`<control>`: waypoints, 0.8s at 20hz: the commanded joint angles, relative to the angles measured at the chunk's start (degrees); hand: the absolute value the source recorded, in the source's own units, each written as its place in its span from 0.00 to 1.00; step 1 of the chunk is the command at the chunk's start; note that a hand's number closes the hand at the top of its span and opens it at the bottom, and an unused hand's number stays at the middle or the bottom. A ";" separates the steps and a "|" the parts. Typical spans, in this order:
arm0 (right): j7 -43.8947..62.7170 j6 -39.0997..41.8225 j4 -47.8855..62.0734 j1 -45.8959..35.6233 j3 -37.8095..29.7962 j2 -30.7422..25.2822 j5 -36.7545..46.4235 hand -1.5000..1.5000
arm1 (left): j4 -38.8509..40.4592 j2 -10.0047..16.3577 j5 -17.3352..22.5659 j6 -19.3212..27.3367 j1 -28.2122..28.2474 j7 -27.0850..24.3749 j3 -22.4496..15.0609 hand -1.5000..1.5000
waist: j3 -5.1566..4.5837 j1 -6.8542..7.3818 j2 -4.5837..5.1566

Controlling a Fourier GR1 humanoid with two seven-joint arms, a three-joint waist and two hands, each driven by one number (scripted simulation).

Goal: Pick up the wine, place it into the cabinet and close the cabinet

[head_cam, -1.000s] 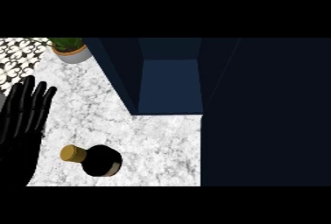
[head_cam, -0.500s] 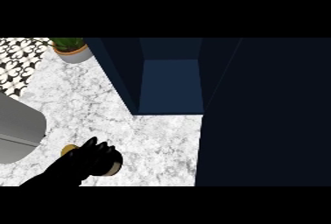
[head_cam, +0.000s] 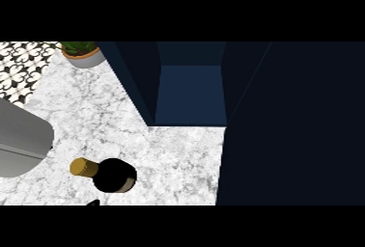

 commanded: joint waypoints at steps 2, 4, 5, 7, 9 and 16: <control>5.91 -0.83 -5.24 -1.07 -0.68 -1.04 -2.09 0.00 | -14.04 1.82 5.05 2.82 2.69 3.35 -0.72 0.00 | 0.05 -0.06 -0.02; 8.26 -2.81 -5.61 -3.47 0.22 -0.48 0.05 0.00 | -14.33 3.19 4.15 -0.42 6.77 1.10 -0.36 0.00 | -0.02 0.71 -0.18; 8.80 -3.30 -6.81 -2.30 0.65 -0.06 -0.39 0.00 | -15.13 3.93 6.66 0.51 6.97 1.35 0.74 0.00 | 0.00 0.47 -0.22; 8.15 -3.00 -7.54 -2.41 1.29 -0.12 0.42 0.00 | -16.36 2.71 4.07 2.69 7.06 1.46 -0.91 0.00 | 0.05 0.34 -0.29; 7.39 -2.11 -4.49 -3.38 -1.44 -0.93 -1.64 0.00 | -16.18 1.14 0.89 3.69 6.87 1.65 -4.54 0.00 | 0.11 0.30 -0.14; 9.65 -2.41 -6.01 -4.10 -0.35 -1.13 -0.46 0.00 | -16.52 5.24 6.03 4.08 10.14 0.07 1.30 0.00 | 0.06 0.36 -0.17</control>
